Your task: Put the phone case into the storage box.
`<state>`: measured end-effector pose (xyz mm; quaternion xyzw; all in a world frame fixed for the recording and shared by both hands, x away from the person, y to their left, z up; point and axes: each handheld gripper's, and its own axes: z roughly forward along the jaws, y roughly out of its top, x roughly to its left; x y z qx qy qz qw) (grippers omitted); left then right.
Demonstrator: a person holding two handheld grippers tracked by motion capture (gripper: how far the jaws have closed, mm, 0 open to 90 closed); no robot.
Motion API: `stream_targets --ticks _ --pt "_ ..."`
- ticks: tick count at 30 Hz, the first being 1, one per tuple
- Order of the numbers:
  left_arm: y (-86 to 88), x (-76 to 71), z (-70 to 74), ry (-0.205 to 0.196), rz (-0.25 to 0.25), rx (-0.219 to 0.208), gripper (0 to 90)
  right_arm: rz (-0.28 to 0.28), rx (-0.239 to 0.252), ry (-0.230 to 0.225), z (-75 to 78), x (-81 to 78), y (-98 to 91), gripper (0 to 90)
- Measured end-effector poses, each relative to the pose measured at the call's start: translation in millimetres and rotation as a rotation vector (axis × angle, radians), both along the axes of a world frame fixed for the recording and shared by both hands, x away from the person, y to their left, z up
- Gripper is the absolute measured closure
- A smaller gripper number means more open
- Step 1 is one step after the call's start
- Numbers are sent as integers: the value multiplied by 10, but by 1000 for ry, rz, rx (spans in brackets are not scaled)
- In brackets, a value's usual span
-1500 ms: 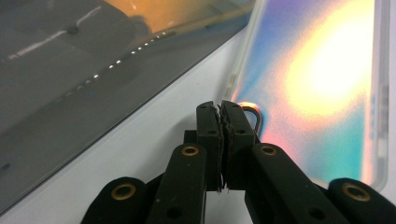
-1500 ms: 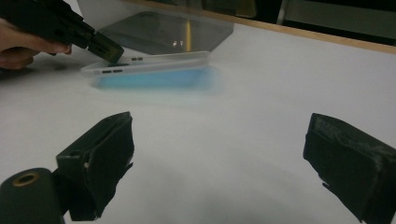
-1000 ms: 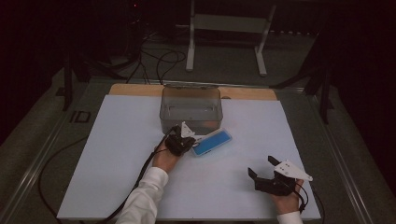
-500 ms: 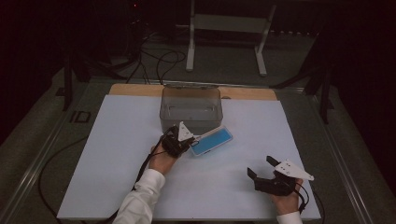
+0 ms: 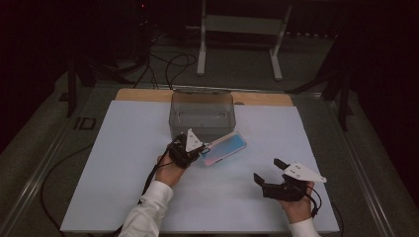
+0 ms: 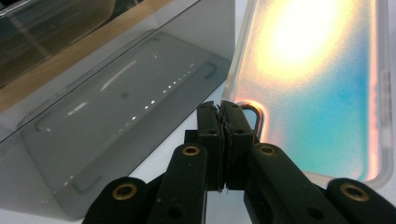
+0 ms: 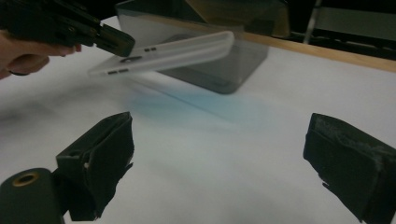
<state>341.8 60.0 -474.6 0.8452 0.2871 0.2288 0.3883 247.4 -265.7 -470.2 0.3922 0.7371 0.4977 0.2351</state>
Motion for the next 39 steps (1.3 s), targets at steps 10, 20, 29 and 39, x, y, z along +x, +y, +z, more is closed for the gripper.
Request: stream_targets --ticks 10,20,29,39 --pt "104 -59 108 -34 25 -22 884 79 10 13 175 206 266 84" --pt "185 -105 161 -61 53 -42 883 121 10 24 283 346 491 84" --pt "211 -134 193 -79 69 -50 883 153 34 41 382 479 690 84" --pt "287 -163 233 -90 90 -66 883 152 68 61 382 565 805 84"
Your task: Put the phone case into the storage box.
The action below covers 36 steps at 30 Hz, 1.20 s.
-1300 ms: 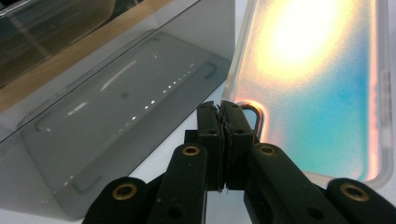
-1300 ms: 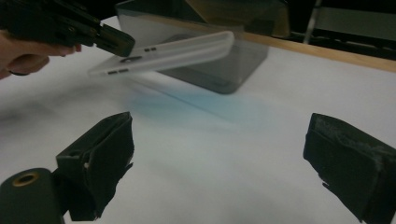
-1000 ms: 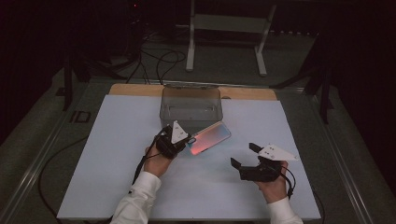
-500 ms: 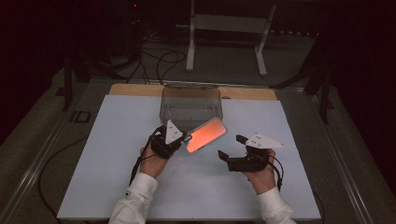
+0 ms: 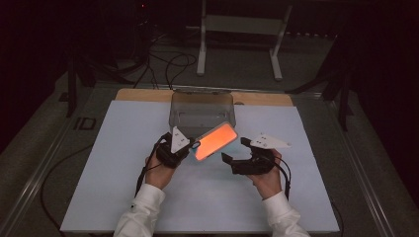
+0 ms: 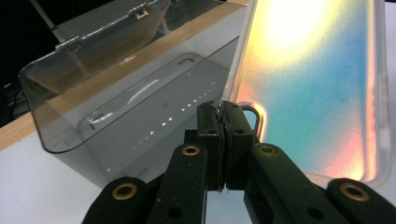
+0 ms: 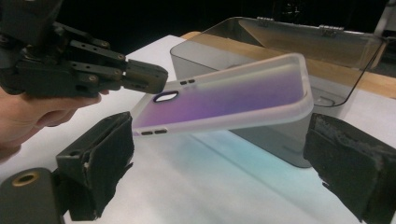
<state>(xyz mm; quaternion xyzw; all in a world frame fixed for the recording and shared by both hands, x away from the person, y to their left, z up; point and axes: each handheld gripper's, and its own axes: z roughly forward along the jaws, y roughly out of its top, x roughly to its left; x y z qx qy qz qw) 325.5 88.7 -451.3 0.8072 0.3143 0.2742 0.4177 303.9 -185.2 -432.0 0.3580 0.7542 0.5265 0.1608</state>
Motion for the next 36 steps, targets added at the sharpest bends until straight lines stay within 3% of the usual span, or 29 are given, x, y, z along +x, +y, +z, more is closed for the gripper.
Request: stream_targets --ticks 17,30,36 --pt "11 -56 23 -17 13 -15 882 12 32 55 -88 102 209 89" --pt "-1 -104 0 -25 18 -43 883 -24 133 141 -128 169 236 260" --pt "-28 -140 -2 -34 23 -57 882 -29 163 195 -150 191 260 453"
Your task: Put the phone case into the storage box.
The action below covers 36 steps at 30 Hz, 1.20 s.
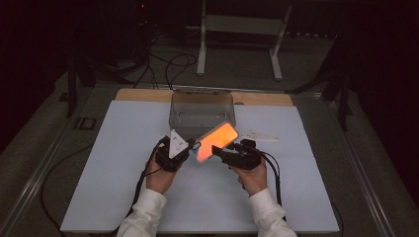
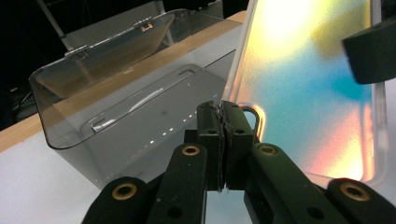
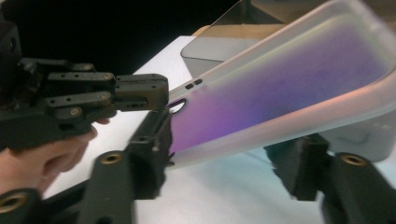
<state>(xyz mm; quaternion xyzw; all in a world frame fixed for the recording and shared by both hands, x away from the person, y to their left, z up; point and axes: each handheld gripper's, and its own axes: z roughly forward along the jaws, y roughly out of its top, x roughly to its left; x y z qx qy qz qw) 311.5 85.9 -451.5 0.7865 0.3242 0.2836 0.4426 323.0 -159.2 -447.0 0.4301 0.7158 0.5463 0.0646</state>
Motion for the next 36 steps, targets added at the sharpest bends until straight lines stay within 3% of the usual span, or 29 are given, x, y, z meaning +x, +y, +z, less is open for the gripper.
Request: stream_targets --ticks 11,24,36 --pt "-20 -55 -37 4 31 -44 883 5 71 72 0 40 38 592" --pt "-48 -150 -53 0 79 -86 883 -36 154 79 46 40 52 698" --pt "-134 -222 -144 25 80 -108 883 -76 211 87 101 39 52 809"
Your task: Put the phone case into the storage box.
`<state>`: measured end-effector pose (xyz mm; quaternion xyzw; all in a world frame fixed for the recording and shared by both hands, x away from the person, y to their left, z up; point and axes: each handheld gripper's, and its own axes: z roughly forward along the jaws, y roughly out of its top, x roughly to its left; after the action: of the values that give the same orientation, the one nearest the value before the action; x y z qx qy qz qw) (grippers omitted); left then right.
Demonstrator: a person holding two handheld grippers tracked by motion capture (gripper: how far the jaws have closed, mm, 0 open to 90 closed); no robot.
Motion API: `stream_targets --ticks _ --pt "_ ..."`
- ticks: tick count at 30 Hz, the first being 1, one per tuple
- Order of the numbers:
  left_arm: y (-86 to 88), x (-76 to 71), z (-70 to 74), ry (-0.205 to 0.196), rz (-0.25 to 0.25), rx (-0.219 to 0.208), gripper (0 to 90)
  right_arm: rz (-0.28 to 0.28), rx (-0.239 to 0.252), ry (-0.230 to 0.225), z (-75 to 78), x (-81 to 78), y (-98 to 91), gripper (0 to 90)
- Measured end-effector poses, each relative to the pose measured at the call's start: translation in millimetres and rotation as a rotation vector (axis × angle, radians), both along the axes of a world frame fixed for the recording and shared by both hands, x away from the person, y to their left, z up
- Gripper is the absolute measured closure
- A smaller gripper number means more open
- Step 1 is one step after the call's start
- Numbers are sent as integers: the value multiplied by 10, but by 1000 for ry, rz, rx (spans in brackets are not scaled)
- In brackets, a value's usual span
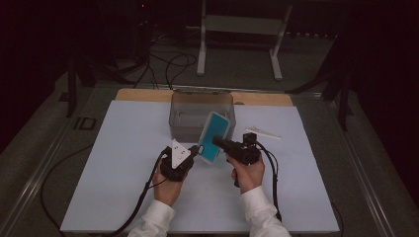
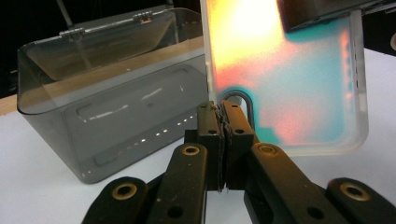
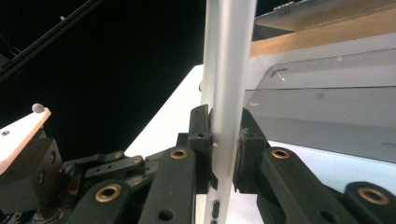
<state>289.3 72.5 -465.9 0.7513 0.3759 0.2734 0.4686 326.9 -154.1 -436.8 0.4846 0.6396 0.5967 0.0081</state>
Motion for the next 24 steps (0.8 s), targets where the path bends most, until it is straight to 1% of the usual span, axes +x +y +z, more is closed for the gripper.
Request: stream_targets --ticks 7,10,11,14,15,16,19,22,24 --pt "12 7 -5 7 -14 9 875 2 -16 9 -2 -6 10 813" --pt "16 4 -1 -2 -26 26 858 5 -19 8 -4 -3 7 814" --pt "14 2 0 -6 -23 31 841 6 -20 9 -3 -4 7 814" --pt "25 2 10 -12 -29 35 756 3 -20 8 4 -5 7 814" --pt "32 4 15 -13 -33 33 719 4 -24 9 7 -7 4 814" --pt "40 6 20 -15 -40 29 701 4 -24 8 7 -6 2 813" --pt "64 4 36 -41 -50 18 619 5 -28 11 3 -2 -7 813" --pt "77 11 50 -43 -47 22 511 2 -30 10 6 -6 -8 813" --pt "83 9 56 -47 -20 27 413 5 -31 9 7 -8 -6 813"
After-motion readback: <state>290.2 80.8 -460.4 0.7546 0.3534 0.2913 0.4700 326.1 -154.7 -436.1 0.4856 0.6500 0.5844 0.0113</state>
